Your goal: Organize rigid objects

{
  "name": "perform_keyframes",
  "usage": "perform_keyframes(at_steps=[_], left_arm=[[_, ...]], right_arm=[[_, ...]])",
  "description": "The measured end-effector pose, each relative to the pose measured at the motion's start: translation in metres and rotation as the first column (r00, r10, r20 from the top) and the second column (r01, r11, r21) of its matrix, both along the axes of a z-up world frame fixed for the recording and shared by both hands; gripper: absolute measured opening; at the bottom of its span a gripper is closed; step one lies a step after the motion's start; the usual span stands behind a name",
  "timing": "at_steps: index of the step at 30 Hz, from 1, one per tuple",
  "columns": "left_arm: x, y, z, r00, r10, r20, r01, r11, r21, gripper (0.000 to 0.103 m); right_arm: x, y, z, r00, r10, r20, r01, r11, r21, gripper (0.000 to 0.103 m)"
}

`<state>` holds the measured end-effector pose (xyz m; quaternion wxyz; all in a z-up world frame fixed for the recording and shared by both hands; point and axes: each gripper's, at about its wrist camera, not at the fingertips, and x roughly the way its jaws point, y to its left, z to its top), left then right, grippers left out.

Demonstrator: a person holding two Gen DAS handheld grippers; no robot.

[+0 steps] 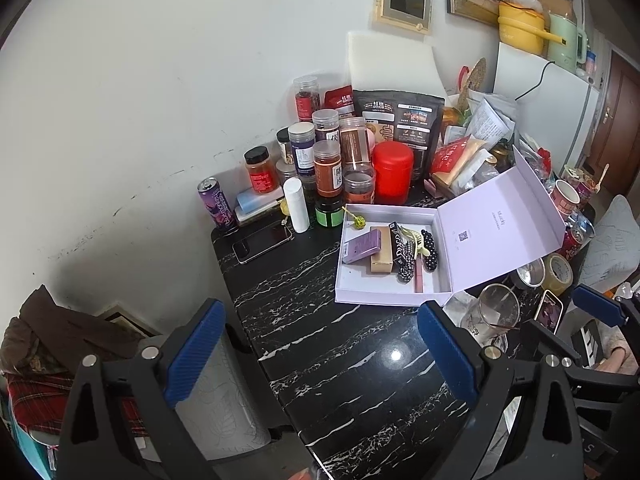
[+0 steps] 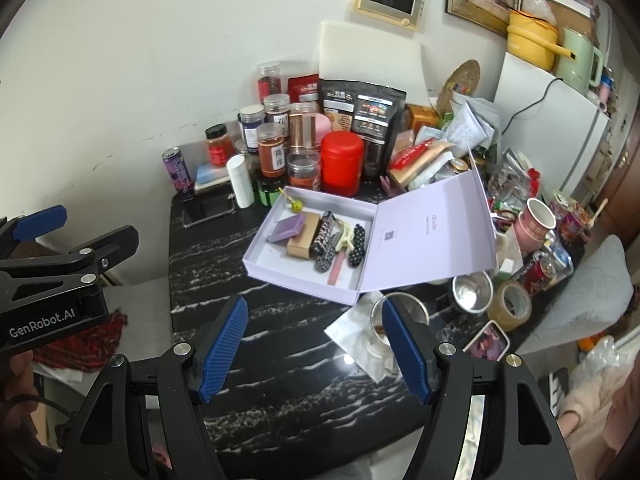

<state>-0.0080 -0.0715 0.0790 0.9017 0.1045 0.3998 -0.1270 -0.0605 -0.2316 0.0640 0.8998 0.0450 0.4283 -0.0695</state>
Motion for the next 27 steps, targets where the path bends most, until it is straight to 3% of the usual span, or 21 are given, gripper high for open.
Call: perform_keyframes(at_steps=[27], left_arm=[[-0.0027,0.0049,0.0010,1.000,-0.014,-0.009,0.014,1.000,-0.013,0.099]], right_arm=[[-0.0031,0.0051,0.0002,1.000,-0.006,-0.010,0.006,1.000,0.001,0.070]])
